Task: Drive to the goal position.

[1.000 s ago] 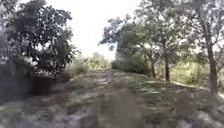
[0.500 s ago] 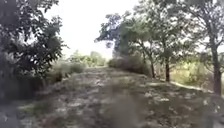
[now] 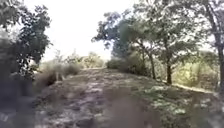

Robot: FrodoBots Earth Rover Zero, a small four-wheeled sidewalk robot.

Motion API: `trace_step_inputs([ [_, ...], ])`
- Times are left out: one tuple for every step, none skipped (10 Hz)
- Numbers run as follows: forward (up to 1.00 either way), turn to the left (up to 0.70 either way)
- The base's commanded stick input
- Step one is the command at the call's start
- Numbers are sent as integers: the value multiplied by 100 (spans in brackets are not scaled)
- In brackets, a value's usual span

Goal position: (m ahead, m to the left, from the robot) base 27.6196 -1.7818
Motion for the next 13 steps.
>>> trace_step_inputs([
  [70, 0],
  [70, 0],
  [70, 0],
  [70, 0],
  [70, 0],
  [70, 0],
  [70, 0],
  [70, 0],
  [70, 0],
  [70, 0],
  [70, 0],
  [70, 0],
  [70, 0],
])
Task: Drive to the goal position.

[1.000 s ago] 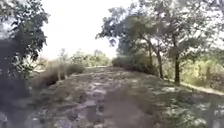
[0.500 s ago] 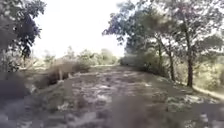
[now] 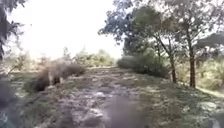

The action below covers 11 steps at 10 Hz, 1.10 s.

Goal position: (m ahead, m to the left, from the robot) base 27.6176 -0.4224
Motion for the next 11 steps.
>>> trace_step_inputs([
  [70, 0],
  [70, 0],
  [70, 0],
  [70, 0],
  [70, 0],
  [70, 0],
  [70, 0],
  [70, 0],
  [70, 0],
  [70, 0],
  [70, 0],
])
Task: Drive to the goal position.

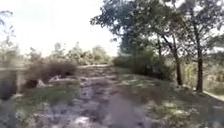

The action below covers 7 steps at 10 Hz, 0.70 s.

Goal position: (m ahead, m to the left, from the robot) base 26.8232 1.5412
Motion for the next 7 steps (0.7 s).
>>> trace_step_inputs([
  [70, 0],
  [70, 0],
  [70, 0],
  [70, 0],
  [70, 0],
  [70, 0],
  [70, 15],
])
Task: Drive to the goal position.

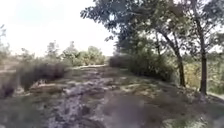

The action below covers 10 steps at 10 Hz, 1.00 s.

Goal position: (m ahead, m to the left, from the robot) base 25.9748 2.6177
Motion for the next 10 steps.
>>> trace_step_inputs([
  [70, 25],
  [70, 31],
  [70, 35],
  [70, 35],
  [70, 23],
  [70, 4],
  [70, 0],
  [70, 0],
  [70, 0],
  [70, 0],
])
